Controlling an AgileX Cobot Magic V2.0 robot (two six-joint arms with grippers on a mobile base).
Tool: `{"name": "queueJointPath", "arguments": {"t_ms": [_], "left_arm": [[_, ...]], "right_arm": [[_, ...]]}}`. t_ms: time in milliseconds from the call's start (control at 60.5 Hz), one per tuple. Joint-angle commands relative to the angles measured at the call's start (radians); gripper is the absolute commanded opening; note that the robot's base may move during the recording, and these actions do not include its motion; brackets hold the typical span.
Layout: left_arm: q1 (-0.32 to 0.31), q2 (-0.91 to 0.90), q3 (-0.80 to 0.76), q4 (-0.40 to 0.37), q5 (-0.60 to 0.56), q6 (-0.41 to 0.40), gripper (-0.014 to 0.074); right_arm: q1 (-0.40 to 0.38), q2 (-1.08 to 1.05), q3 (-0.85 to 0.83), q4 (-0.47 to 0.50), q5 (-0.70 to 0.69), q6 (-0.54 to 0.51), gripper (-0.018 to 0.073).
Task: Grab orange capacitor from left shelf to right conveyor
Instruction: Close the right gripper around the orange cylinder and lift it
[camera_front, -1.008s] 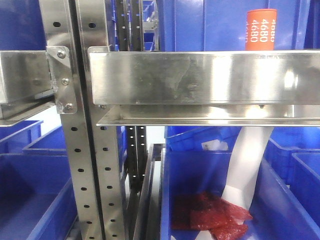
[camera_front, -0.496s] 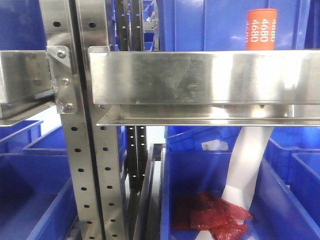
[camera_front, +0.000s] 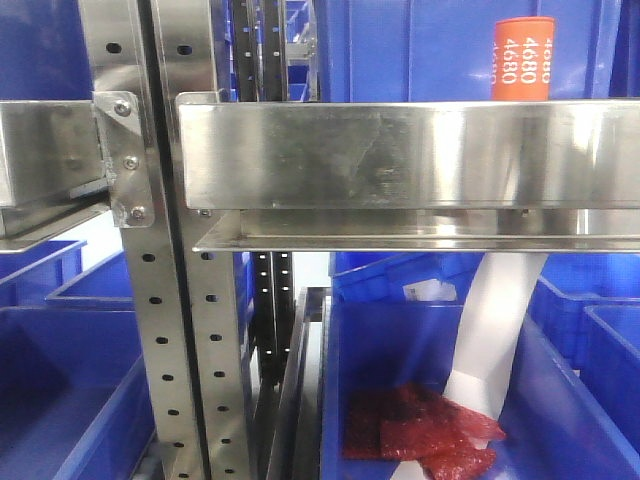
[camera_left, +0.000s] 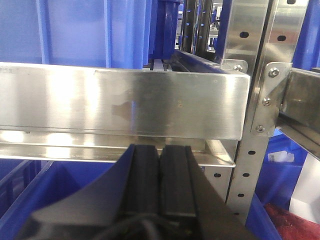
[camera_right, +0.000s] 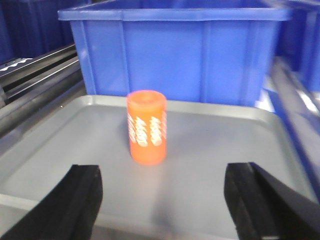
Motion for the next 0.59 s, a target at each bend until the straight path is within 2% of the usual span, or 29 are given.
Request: {"name": "queueJointPath", "arguments": {"t_ms": [0,281,578], "left_arm": [[0.0,-0.011,-0.006,-0.002,-0.084,0.0,-0.0127],[0.0,-0.011,-0.006,-0.002,-0.084,0.0,-0.0127],[0.0,-0.011,-0.006,-0.002,-0.084,0.0,-0.0127]], "right_arm": [[0.022,0.09,-0.057,0.0,-0.195,-0.005,0.0606],[0.056,0.384,-0.144,0.0,-0.375,-0.005,0.0606],[0.053,0.559,-0.173,-0.001,-0.592,-0.005,0.0606]]}}
